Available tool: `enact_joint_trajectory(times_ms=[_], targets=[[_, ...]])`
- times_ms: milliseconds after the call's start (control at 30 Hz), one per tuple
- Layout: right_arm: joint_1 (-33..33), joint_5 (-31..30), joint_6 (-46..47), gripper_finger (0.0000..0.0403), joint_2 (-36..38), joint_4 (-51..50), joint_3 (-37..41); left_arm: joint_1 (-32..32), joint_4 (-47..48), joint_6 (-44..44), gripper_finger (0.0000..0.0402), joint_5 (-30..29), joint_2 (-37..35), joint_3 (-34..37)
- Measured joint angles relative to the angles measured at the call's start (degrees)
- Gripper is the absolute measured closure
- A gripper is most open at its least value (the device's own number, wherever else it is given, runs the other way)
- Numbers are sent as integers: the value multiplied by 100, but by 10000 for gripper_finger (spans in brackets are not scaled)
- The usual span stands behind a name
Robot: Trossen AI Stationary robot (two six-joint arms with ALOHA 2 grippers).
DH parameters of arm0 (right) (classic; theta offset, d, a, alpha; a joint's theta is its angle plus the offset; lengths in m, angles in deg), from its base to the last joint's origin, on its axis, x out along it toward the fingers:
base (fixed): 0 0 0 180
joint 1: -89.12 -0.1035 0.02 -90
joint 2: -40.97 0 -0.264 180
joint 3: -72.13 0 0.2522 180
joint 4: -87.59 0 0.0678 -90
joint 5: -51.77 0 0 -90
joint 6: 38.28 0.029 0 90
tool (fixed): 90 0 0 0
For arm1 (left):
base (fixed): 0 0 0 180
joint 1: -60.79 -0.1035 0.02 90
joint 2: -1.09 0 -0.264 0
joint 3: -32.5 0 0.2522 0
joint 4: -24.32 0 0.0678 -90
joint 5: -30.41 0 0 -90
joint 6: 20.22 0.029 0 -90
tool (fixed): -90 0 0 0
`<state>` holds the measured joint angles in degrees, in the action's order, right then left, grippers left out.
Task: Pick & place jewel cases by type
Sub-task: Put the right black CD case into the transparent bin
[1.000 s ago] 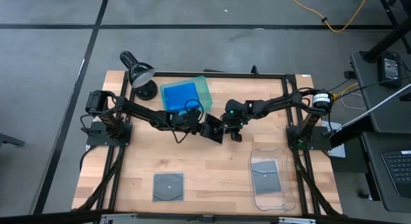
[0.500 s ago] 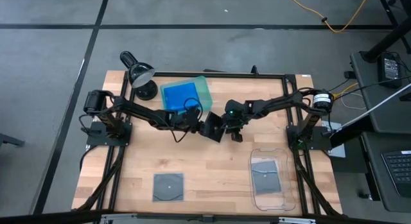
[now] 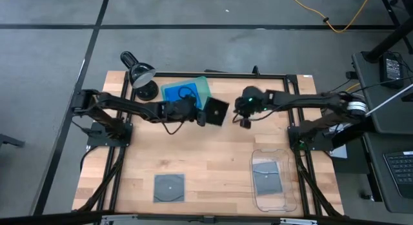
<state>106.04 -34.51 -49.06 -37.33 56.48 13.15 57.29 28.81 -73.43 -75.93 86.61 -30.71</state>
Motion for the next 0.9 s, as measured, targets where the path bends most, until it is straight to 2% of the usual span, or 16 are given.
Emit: enact_joint_trajectory(times_ms=[133,267,467,733,900], targets=[[165,149,66,395,683,311,-11,-38,-11,525,379,-325,-562,-5],[362,565,508,390,1253,562,-15,-37,44,987,379,-639,-1066,-2],[527,1273,1091,359,1841,762,-15,26,51,1538,379,-838,-1611,-2],[540,2009,2322,268,1998,1825,-17,242,44,1776,379,-859,-1777,-2],[540,2041,3035,195,1850,2371,-22,407,-339,2131,379,-892,-1777,0]])
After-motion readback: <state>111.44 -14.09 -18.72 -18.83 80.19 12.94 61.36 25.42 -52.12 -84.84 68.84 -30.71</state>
